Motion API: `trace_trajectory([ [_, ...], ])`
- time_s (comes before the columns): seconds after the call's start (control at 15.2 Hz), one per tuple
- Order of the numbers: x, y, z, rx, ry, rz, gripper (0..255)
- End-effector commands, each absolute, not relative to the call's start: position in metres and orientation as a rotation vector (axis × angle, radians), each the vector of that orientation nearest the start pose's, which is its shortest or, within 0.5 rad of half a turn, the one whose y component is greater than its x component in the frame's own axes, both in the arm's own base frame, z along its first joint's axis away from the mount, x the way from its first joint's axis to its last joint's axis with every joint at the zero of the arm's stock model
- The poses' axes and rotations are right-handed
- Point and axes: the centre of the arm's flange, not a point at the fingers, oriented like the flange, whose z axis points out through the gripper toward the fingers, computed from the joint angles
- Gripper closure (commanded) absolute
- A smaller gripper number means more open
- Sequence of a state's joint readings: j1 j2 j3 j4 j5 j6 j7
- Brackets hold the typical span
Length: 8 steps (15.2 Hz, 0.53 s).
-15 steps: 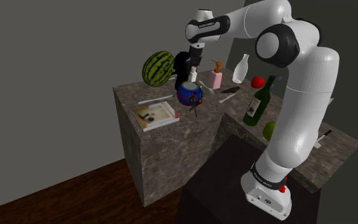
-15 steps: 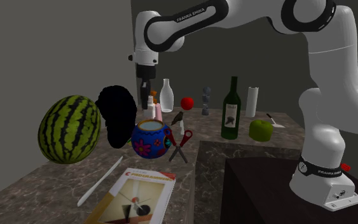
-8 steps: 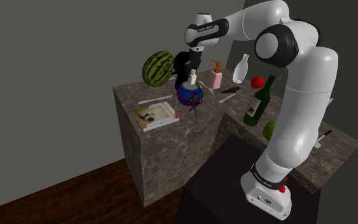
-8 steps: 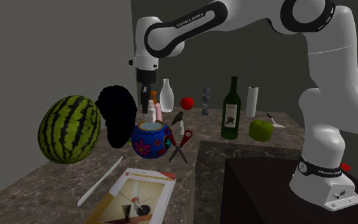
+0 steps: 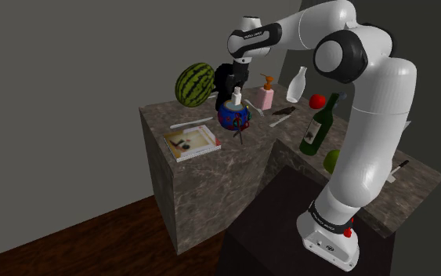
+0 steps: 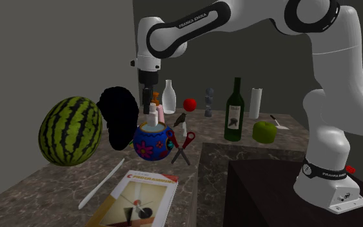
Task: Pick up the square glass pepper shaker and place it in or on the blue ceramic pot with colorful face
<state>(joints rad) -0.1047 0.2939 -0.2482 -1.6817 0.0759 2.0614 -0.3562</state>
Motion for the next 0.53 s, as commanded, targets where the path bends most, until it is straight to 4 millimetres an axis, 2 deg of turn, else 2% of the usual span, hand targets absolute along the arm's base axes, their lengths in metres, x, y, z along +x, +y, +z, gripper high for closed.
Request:
trace_trajectory([
  [0.0, 0.618, -0.208, 0.442, -3.173, 0.025, -0.141, 0],
  [0.26, 0.614, -0.206, 0.492, -3.173, 0.025, -0.141, 0],
  [0.46, 0.614, -0.206, 0.492, -3.173, 0.025, -0.141, 0],
])
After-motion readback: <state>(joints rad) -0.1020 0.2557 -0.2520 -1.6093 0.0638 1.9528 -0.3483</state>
